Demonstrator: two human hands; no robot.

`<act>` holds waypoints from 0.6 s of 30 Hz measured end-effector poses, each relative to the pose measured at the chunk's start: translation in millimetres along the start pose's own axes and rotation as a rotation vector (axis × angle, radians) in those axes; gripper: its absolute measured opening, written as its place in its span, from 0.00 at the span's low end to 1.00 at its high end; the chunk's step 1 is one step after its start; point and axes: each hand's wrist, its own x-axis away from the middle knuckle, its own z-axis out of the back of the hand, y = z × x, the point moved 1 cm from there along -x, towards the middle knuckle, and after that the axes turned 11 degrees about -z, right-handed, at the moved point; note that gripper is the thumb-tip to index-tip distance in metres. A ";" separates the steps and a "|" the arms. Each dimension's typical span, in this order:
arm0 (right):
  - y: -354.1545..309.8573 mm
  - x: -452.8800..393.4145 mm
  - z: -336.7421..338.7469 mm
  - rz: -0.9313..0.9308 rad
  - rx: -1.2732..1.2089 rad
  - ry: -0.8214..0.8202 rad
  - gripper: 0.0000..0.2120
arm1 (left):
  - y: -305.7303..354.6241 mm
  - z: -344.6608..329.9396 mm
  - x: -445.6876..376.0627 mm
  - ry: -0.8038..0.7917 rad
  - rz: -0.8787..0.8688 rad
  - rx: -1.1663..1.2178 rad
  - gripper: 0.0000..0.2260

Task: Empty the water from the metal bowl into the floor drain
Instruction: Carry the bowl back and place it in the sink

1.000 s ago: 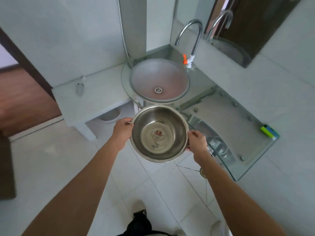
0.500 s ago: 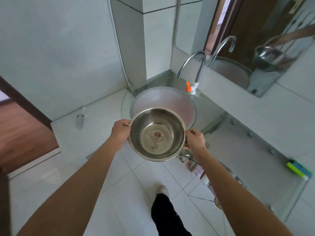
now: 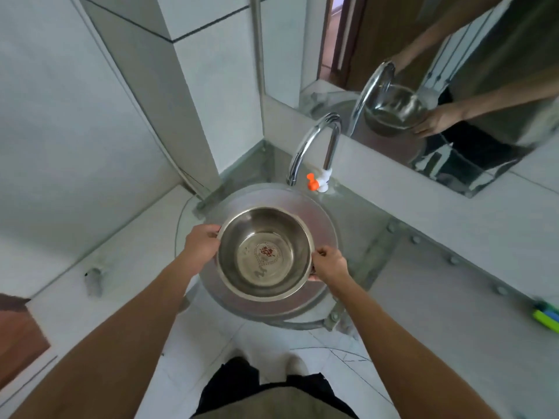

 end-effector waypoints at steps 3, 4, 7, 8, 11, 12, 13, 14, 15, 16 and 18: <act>-5.0 -19.7 -9.9 -0.066 -0.031 0.050 0.08 | -8.3 -13.5 -46.8 -0.093 0.005 -0.009 0.15; -7.4 -30.3 -19.9 -0.107 -0.065 0.094 0.08 | -12.1 -17.9 -71.6 -0.160 -0.005 -0.028 0.16; -9.8 -39.3 -30.3 -0.154 -0.048 0.158 0.09 | -20.2 -27.6 -102.1 -0.246 -0.034 -0.076 0.15; -11.0 -41.8 -35.4 -0.170 -0.028 0.182 0.10 | -23.1 -29.7 -110.2 -0.275 -0.037 -0.092 0.14; -13.5 -43.7 -54.2 -0.227 -0.051 0.234 0.15 | -35.0 -38.1 -138.8 -0.342 -0.020 -0.128 0.09; -13.3 -45.9 -59.9 -0.248 -0.069 0.257 0.16 | -38.6 -41.1 -146.6 -0.358 -0.013 -0.148 0.07; -12.4 -46.0 -64.9 -0.266 -0.081 0.273 0.17 | -42.1 -43.7 -152.0 -0.372 -0.007 -0.169 0.06; -11.6 -46.7 -68.6 -0.279 -0.090 0.283 0.17 | -45.3 -46.6 -156.7 -0.392 0.002 -0.183 0.06; -8.9 -48.2 -74.0 -0.302 -0.112 0.301 0.17 | -50.4 -50.5 -161.7 -0.420 0.013 -0.195 0.05; -6.3 -48.4 -77.9 -0.319 -0.131 0.318 0.17 | -53.6 -53.5 -164.2 -0.438 0.028 -0.197 0.05; -0.4 -50.4 -84.8 -0.347 -0.185 0.362 0.16 | -60.3 -60.4 -168.7 -0.476 0.042 -0.222 0.07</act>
